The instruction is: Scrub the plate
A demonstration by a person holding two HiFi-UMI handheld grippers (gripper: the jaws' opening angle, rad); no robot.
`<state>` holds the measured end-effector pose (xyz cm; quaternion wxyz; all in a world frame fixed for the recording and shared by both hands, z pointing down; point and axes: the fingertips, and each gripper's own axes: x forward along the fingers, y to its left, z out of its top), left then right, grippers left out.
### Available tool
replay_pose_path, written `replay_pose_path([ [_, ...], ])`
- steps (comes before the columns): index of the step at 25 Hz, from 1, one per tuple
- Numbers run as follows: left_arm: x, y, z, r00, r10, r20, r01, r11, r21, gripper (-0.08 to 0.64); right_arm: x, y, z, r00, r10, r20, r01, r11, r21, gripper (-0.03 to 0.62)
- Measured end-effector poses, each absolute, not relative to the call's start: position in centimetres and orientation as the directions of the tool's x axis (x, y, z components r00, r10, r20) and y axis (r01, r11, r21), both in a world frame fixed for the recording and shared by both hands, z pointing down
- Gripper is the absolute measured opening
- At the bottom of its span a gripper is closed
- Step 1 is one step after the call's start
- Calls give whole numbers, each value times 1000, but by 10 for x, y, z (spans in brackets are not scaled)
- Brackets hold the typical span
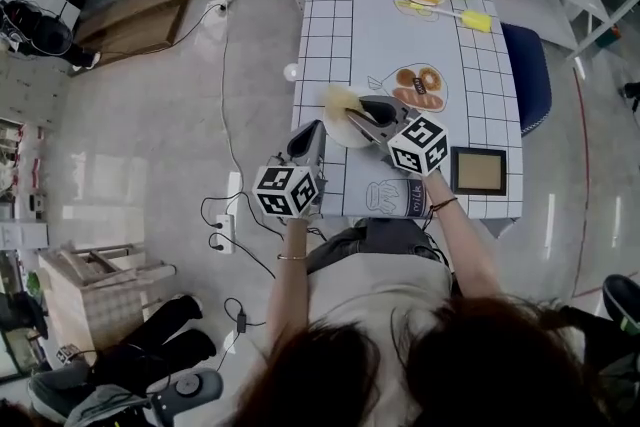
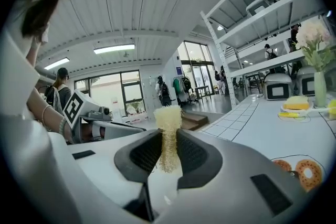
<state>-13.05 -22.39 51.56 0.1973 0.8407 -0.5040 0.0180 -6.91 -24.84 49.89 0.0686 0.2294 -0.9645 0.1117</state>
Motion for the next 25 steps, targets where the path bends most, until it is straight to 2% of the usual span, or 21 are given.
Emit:
replay_pose_path([
  [11,-128,-231,510,486,-849,207,-856,-415,308,11,-60,-252,486,-885,-451,119,-466,863,-196,78],
  [25,-126,-236,509,495,-843,212,-853,-425,303,11,-59,-257,485,-887,-449,103,-461,859,-222,78],
])
